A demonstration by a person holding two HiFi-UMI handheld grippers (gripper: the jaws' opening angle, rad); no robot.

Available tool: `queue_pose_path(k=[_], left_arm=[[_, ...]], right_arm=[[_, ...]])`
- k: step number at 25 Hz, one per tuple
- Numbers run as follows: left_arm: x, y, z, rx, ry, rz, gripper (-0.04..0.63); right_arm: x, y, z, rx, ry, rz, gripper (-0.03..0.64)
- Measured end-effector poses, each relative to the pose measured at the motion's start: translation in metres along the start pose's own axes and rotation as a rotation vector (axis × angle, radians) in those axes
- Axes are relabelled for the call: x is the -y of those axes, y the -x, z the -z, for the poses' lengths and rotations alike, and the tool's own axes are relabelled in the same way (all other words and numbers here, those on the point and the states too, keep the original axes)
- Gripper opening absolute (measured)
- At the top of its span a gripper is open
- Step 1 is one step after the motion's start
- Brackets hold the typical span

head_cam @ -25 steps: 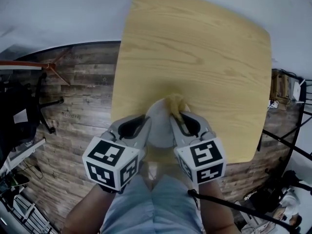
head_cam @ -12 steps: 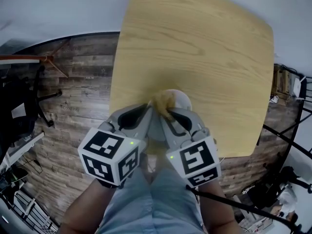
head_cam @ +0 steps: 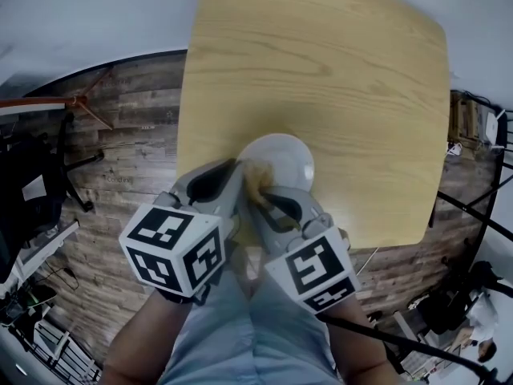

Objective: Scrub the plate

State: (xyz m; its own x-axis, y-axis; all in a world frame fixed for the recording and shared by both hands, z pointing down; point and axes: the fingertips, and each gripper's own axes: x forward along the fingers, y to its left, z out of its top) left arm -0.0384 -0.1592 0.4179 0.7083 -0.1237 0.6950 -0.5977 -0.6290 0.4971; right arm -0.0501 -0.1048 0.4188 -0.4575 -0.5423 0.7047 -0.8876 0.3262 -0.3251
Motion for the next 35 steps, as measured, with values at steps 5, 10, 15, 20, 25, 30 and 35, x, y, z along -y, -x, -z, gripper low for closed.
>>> queue_pose_path(k=[5, 10, 15, 20, 25, 30, 35], left_arm=[[-0.003, 0.002, -0.002, 0.002, -0.034, -0.011, 0.051], [0.000, 0.001, -0.001, -0.003, -0.058, -0.002, 0.051], [0.003, 0.002, 0.001, -0.009, -0.081, 0.001, 0.051], [0.008, 0.003, 0.004, -0.027, -0.103, 0.009, 0.051], [0.011, 0.002, 0.010, -0.050, -0.105, 0.011, 0.051], [0.014, 0.002, 0.008, -0.055, -0.104, 0.013, 0.051], [0.014, 0.001, 0.010, -0.066, -0.106, 0.017, 0.051]], right_arm=[[-0.018, 0.000, 0.014, -0.023, -0.015, -0.044, 0.040], [-0.020, 0.006, 0.027, -0.039, -0.062, -0.062, 0.040], [-0.013, 0.016, 0.046, -0.067, -0.110, -0.036, 0.038], [0.002, 0.029, 0.066, -0.096, -0.170, 0.007, 0.038], [0.015, 0.038, 0.074, -0.103, -0.208, 0.031, 0.038], [0.031, 0.046, 0.075, -0.099, -0.257, 0.058, 0.038], [0.063, 0.057, 0.078, -0.096, -0.324, 0.112, 0.038]])
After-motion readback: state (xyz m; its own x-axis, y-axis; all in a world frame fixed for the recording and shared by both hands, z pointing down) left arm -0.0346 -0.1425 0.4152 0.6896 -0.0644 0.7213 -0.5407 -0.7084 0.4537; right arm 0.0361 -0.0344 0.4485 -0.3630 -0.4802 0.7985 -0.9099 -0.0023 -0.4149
